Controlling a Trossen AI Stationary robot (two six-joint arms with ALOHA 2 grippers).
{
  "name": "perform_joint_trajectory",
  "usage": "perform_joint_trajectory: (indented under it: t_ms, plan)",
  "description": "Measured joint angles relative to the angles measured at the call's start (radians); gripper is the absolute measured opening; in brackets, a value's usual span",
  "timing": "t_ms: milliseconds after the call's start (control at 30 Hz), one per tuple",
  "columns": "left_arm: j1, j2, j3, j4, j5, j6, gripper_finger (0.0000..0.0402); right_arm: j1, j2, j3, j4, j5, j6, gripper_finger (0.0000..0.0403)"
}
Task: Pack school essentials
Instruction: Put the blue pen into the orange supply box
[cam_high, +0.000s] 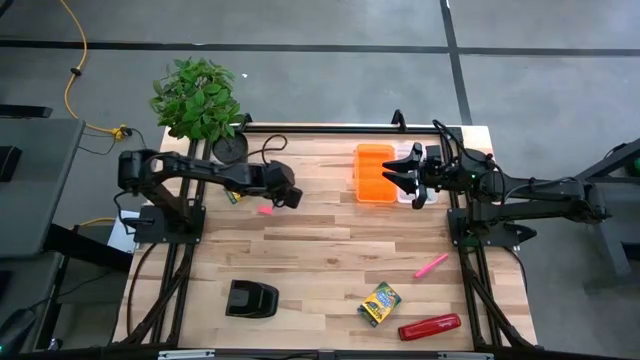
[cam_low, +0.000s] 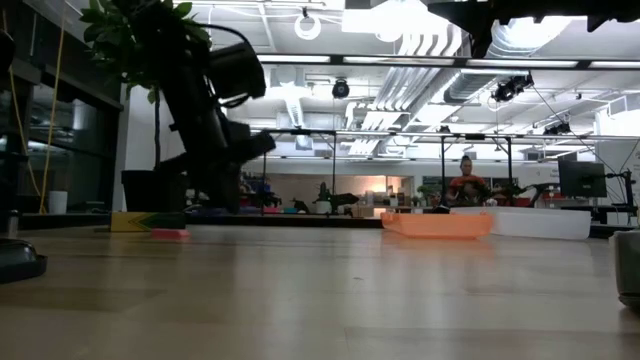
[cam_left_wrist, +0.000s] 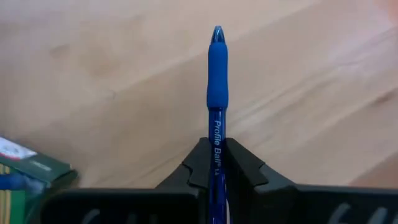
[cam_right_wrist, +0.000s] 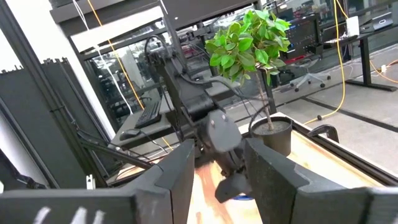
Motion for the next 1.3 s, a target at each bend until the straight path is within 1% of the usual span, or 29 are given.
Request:
perform_joint_trajectory:
  t_ms: [133, 367, 467, 600, 700, 767, 867, 933, 1033, 1167, 1300]
  plan:
    - [0.000, -0.073, 0.001, 0.010, 0.009, 0.036, 0.0010, 0.000, 0.000, 0.000, 0.000, 0.000, 0.000, 0.0135]
    - [-0.018, -0.243, 0.003, 0.073, 0.121, 0.171, 0.0010, 0.000, 0.000, 0.000, 0.000, 0.000, 0.049, 0.0135]
    - [-0.044, -0.321, 0.003, 0.158, 0.127, 0.216, 0.0010, 0.000, 0.002, 0.000, 0.001, -0.005, 0.067, 0.0135]
    - [-0.084, -0.408, 0.003, 0.313, 0.127, 0.276, 0.0010, 0.000, 0.024, 0.000, 0.001, -0.009, 0.123, 0.0135]
    - [-0.116, -0.452, 0.004, 0.439, 0.127, 0.325, 0.0010, 0.000, 0.064, 0.000, 0.025, -0.048, 0.181, 0.0135]
    - [-0.139, -0.463, 0.005, 0.525, 0.127, 0.351, 0.0010, 0.005, 0.105, -0.001, 0.076, -0.078, 0.208, 0.0135]
    - [-0.173, -0.464, 0.005, 0.637, 0.127, 0.388, 0.0010, 0.033, 0.187, -0.001, 0.223, -0.087, 0.199, 0.0135]
    - [-0.195, -0.447, 0.006, 0.698, 0.115, 0.402, 0.0010, 0.055, 0.248, -0.001, 0.339, -0.077, 0.175, 0.0135]
    - [-0.224, -0.418, 0.004, 0.742, 0.100, 0.416, 0.0010, 0.081, 0.336, 0.001, 0.472, -0.042, 0.160, 0.0135]
    - [-0.249, -0.378, 0.005, 0.810, 0.094, 0.405, 0.0010, 0.106, 0.441, 0.071, 0.507, -0.007, 0.158, 0.0135]
    - [-0.263, -0.341, 0.005, 0.843, 0.092, 0.379, 0.0010, 0.114, 0.520, 0.174, 0.482, -0.007, 0.129, 0.0135]
